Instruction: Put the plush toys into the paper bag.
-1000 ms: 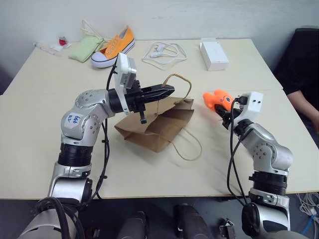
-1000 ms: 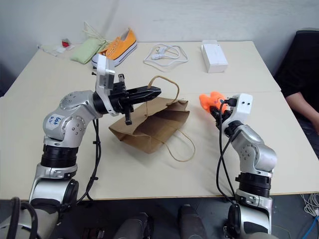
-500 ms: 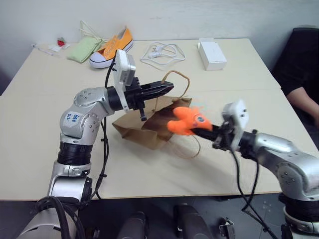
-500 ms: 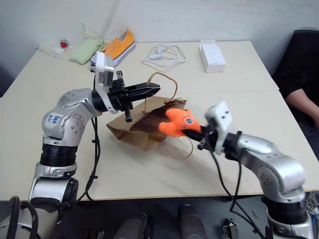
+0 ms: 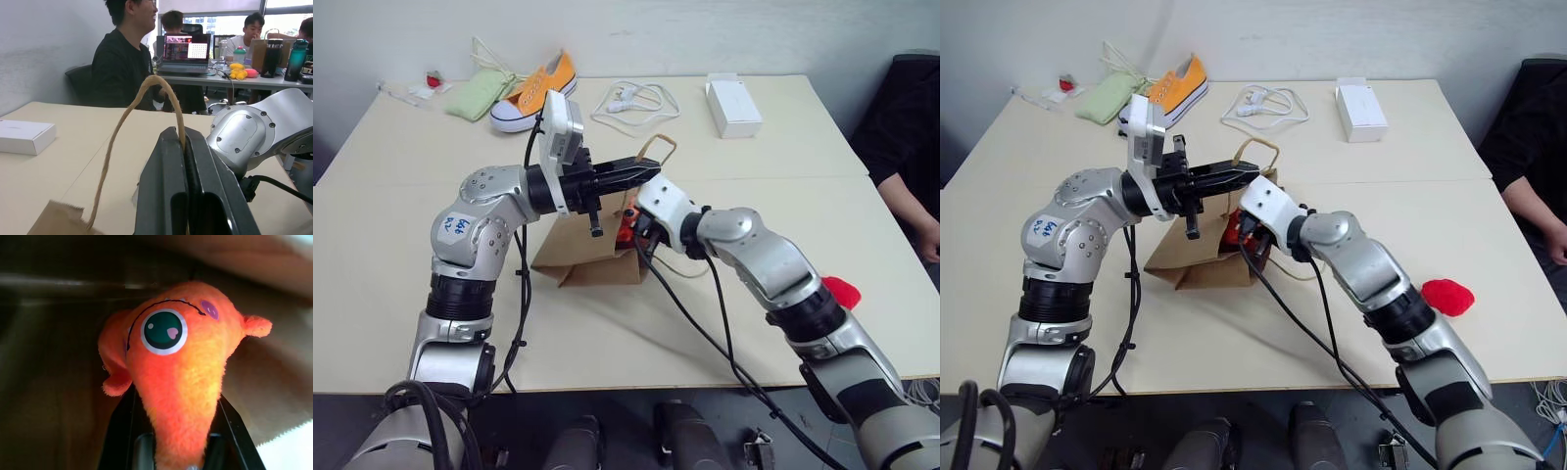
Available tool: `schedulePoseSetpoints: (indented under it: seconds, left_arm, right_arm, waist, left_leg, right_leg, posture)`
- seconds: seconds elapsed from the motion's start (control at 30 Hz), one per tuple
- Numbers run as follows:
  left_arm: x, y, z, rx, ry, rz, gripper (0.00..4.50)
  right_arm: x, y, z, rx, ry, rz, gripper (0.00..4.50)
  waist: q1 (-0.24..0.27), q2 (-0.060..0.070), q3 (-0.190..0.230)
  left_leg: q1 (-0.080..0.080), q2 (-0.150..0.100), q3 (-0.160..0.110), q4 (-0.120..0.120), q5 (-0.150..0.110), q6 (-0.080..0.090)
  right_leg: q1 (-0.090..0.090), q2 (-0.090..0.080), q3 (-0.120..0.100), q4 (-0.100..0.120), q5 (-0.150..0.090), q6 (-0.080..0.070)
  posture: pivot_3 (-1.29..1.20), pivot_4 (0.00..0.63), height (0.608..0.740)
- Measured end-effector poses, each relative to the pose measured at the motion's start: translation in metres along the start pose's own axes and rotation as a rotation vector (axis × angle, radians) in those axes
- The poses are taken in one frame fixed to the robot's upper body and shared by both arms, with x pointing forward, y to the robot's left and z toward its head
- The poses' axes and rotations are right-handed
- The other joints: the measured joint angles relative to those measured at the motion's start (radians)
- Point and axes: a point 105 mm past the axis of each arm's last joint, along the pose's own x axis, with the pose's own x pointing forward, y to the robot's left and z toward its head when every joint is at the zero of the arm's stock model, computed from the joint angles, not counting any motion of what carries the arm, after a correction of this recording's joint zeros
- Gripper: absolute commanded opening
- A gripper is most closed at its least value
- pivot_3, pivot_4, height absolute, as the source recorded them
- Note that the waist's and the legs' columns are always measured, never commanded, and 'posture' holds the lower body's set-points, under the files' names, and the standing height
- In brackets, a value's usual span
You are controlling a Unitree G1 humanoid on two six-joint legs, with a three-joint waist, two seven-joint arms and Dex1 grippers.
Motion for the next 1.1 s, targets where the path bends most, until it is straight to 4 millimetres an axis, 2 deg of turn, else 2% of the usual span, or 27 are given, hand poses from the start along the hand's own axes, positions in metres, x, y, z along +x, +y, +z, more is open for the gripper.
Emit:
schedulePoseSetpoints:
  seconds: [0.1,0.2,0.27,0.33,0.43,0.53,0.8,0.93,0.97,1.03,1.1]
  left_arm:
    - [0.001,0.000,-0.001,-0.003,-0.002,-0.002,0.00]
    - [0.001,0.000,-0.002,-0.005,0.003,0.001,0.00]
    - [0.000,0.003,-0.004,-0.015,0.006,0.010,0.00]
    - [-0.001,0.006,-0.007,-0.022,0.010,0.022,0.00]
    - [-0.001,0.009,-0.006,-0.021,0.005,0.029,0.00]
    - [0.003,0.010,-0.001,-0.020,-0.019,0.023,0.00]
    - [-0.003,0.014,0.003,-0.036,-0.026,0.048,0.00]
    - [-0.004,0.015,0.001,-0.041,-0.020,0.059,0.00]
    - [-0.005,0.015,0.001,-0.043,-0.020,0.058,0.00]
    - [0.005,0.001,0.008,-0.018,-0.037,-0.019,0.00]
    - [0.010,-0.010,0.012,-0.022,-0.044,-0.081,0.00]
  right_arm:
    - [0.011,0.005,0.001,-0.074,0.008,0.024,0.34]
    - [0.015,0.006,-0.007,-0.311,0.074,0.032,0.34]
    - [0.013,0.003,-0.010,-0.387,0.091,0.026,0.34]
    - [0.008,0.000,-0.006,-0.428,0.079,0.010,0.34]
    - [0.001,0.000,0.014,-0.452,-0.028,0.012,0.34]
    - [0.004,0.021,0.037,-0.397,-0.194,0.097,0.34]
    - [0.027,0.037,0.039,-0.190,-0.302,0.190,0.34]
    - [0.034,0.038,0.038,-0.098,-0.324,0.202,0.34]
    - [0.035,0.036,0.034,-0.064,-0.317,0.199,0.34]
    - [0.043,0.035,0.013,0.032,-0.248,0.200,0.34]
    - [0.047,0.044,-0.006,0.140,-0.208,0.230,0.34]
  waist:
    - [0.000,0.000,0.000]
    - [0.001,0.000,0.000]
    - [0.001,0.000,0.000]
    - [0.000,0.000,0.000]
    - [0.000,0.000,0.000]
    - [-0.010,0.000,0.000]
    - [-0.025,0.000,0.000]
    - [-0.025,0.000,0.000]
    - [-0.024,0.000,0.000]
    - [-0.018,0.000,0.000]
    - [-0.021,0.000,0.000]
  left_leg:
    - [0.000,0.000,0.000,0.000,0.000,0.000]
    - [0.000,-0.001,0.000,0.000,0.000,0.000]
    - [0.000,-0.001,0.000,0.000,0.000,0.000]
    - [0.000,-0.001,0.000,0.000,0.000,0.000]
    - [0.000,-0.001,-0.001,0.000,0.000,0.000]
    - [0.000,-0.001,-0.001,0.000,0.000,0.000]
    - [0.001,-0.001,-0.003,0.001,0.000,0.000]
    - [0.001,-0.001,-0.004,0.001,0.000,0.000]
    - [0.000,-0.001,-0.005,0.001,0.000,0.000]
    - [0.000,-0.002,-0.009,0.002,0.000,0.000]
    - [0.000,-0.002,-0.009,0.001,0.000,0.000]
  right_leg:
    - [0.000,0.000,0.000,0.000,0.000,0.000]
    - [0.000,-0.001,-0.001,0.000,0.000,0.000]
    - [0.000,-0.001,-0.001,0.000,0.000,0.000]
    - [0.000,-0.001,-0.002,0.000,0.000,0.000]
    - [0.000,-0.001,-0.003,0.000,0.000,0.000]
    - [0.000,-0.001,-0.004,0.002,0.000,0.000]
    - [0.000,-0.005,-0.016,0.007,0.000,0.000]
    - [0.001,-0.007,-0.022,0.007,0.001,-0.001]
    - [0.001,-0.007,-0.022,0.007,0.001,-0.001]
    - [0.003,-0.008,-0.024,0.007,0.002,-0.003]
    - [0.003,-0.008,-0.024,0.006,0.002,-0.003]
  posture:
    - [0.00,0.150,0.740]
    - [0.00,0.150,0.740]
    - [0.00,0.150,0.740]
    - [0.00,0.150,0.740]
    - [0.00,0.150,0.740]
    - [0.00,0.150,0.740]
    - [0.00,0.150,0.740]
    - [0.00,0.150,0.740]
    - [0.00,0.150,0.740]
    - [0.00,0.150,0.740]
    - [0.00,0.150,0.740]
